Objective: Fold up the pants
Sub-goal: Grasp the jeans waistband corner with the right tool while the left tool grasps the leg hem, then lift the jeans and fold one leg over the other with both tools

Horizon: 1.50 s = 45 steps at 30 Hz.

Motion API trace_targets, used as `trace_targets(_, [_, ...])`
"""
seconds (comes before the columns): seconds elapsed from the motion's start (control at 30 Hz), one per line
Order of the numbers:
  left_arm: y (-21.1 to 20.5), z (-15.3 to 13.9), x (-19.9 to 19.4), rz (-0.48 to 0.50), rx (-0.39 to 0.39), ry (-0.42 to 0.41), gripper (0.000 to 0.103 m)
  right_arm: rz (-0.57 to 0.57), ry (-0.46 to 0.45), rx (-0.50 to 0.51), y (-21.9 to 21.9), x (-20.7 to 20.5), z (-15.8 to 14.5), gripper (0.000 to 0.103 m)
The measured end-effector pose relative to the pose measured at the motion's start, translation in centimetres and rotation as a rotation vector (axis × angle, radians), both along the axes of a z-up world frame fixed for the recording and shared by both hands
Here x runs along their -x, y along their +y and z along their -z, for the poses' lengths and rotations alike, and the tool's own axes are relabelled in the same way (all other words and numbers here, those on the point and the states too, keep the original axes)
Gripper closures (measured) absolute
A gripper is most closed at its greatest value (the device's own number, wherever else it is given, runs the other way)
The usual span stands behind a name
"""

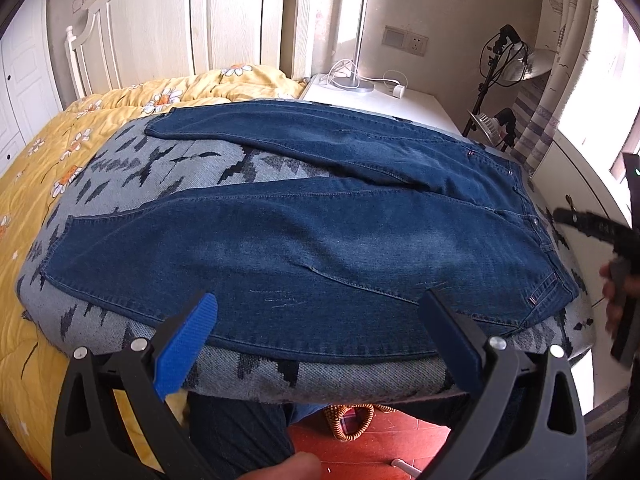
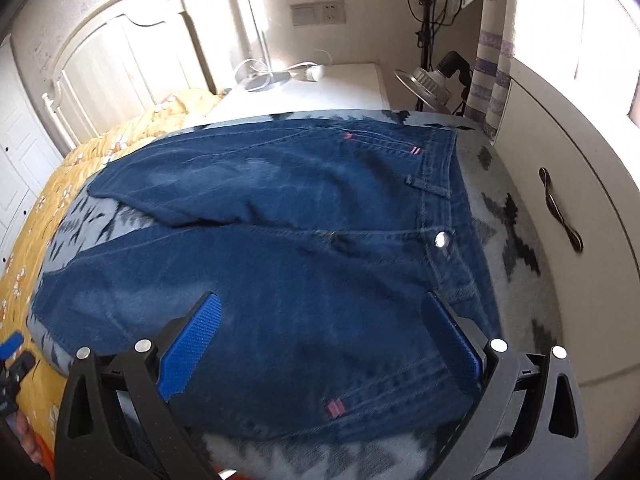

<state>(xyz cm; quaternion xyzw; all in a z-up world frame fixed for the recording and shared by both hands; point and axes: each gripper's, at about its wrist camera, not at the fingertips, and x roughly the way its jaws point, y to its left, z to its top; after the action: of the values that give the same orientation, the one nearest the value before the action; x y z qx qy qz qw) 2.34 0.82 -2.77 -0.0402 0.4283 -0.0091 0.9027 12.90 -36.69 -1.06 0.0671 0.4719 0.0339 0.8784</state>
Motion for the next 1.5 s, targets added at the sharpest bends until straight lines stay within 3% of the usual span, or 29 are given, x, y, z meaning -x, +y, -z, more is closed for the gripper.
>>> trace_targets(0.1, [0.2, 0.8, -0.9, -0.014, -0.008, 0.022, 0.002, 0.017, 0.129, -0.040, -5.6, -8.6, 2.3, 0.006])
trace_targets(0.23, [0.7, 2.0, -2.7, -0.039, -0.036, 0.061, 0.002, 0.097, 0.233, 0.017, -11.8, -18.2, 5.2, 0.006])
trace_targets(0.37, [1.5, 2.9, -4.9, -0.073, -0.066, 0.096, 0.002, 0.156, 0.255, -0.017, -15.8, -24.2, 7.9, 0.006])
trace_targets(0.53, [2.7, 3.2, -7.5, -0.099, -0.108, 0.101, 0.002, 0.106, 0.258, -0.031, -16.5, -28.2, 10.8, 0.007])
trace_targets(0.57, [3.0, 3.2, -8.0, -0.104, -0.111, 0.099, 0.002, 0.097, 0.264, -0.032, -16.5, -28.6, 11.3, 0.012])
trace_targets(0.67, [4.0, 2.7, -9.5, -0.120, -0.120, 0.081, 0.002, 0.051, 0.245, -0.047, -16.3, -29.3, 11.7, 0.048])
trace_targets(0.7, [4.4, 2.5, -10.2, -0.122, -0.116, 0.073, 0.002, 0.017, 0.228, -0.027, -15.7, -29.2, 11.3, 0.076])
trace_targets(0.77, [5.5, 2.2, -11.9, -0.125, -0.078, 0.070, 0.002, -0.046, 0.196, -0.032, -15.0, -28.7, 10.2, 0.085])
trace_targets(0.87, [7.9, 1.7, -15.5, -0.136, 0.042, 0.067, 0.002, -0.111, 0.076, -0.031, -13.8, -26.1, 6.2, 0.087])
trace_targets(1.03, [11.0, 0.8, -21.7, -0.147, 0.201, 0.036, 0.002, -0.215, -0.125, -0.106, -11.2, -16.9, -1.5, 0.087])
trace_targets(1.17, [13.8, 1.6, -27.6, -0.114, 0.421, 0.053, 0.003, -0.283, -0.191, -0.179, -8.7, -7.7, -3.9, 0.088])
trace_targets(1.3, [17.7, 4.8, -33.6, -0.100, 0.730, 0.105, 0.020, -0.326, -0.143, -0.269, -5.7, 0.4, -1.4, 0.088])
trace_targets(1.33, [18.5, 5.8, -34.7, -0.108, 0.775, 0.115, 0.025, -0.323, -0.118, -0.291, -5.3, 1.7, -0.2, 0.088])
trace_targets(1.37, [19.5, 7.1, -36.1, -0.136, 0.797, 0.128, 0.037, -0.315, -0.093, -0.306, -5.1, 2.7, 1.1, 0.088])
trace_targets(1.5, [22.3, 11.4, -39.7, -0.233, 0.816, 0.188, 0.050, -0.243, -0.023, -0.367, -6.0, 4.1, 4.8, 0.088])
